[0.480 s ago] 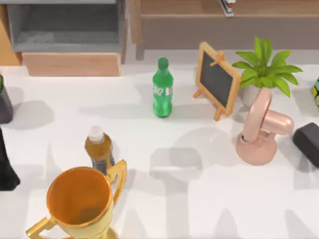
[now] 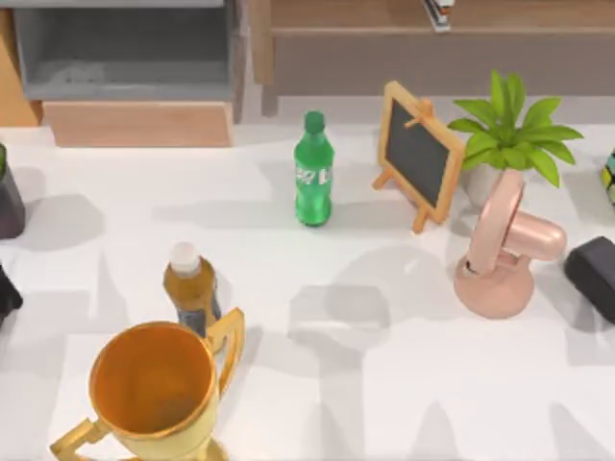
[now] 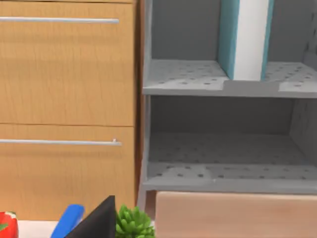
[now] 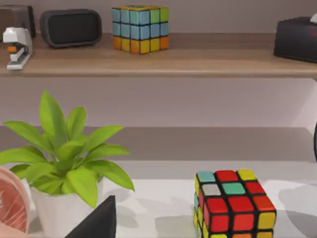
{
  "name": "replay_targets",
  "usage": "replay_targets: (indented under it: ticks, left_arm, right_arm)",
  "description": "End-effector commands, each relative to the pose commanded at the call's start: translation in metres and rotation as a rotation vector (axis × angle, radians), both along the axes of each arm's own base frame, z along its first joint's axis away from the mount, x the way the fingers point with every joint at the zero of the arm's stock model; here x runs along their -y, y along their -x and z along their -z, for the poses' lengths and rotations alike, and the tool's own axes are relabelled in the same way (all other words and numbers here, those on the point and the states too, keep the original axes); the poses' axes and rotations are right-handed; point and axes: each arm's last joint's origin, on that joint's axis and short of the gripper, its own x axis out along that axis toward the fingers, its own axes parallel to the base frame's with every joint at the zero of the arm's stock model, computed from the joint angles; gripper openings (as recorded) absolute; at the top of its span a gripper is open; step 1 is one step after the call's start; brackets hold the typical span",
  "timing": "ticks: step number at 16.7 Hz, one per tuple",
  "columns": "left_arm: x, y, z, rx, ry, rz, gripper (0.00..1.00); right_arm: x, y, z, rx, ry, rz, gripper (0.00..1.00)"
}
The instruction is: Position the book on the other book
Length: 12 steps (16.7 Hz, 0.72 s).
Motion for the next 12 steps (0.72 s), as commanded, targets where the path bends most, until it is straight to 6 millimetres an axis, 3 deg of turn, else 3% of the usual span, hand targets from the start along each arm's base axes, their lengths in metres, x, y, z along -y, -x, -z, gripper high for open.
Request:
replay_targets:
  ticks: [3, 5, 9, 12]
  left_arm:
    - [0.003, -0.024, -0.040, 0.003, 0.012, 0.004, 1.00]
    - [0.007, -0.051, -0.064, -0.003, 0.018, 0.006, 1.00]
    - [0.019, -0.130, -0.094, -0.023, 0.021, 0.007, 1.00]
    - [0.034, -0.197, -0.093, -0.038, 0.018, 0.008, 1.00]
  right_arm:
    - [0.000, 0.000, 0.000, 0.000, 0.000, 0.000, 1.00]
    - [0.000, 0.000, 0.000, 0.000, 0.000, 0.000, 1.00]
    - [0.000, 0.000, 0.000, 0.000, 0.000, 0.000, 1.00]
    - [0.000, 0.000, 0.000, 0.000, 0.000, 0.000, 1.00]
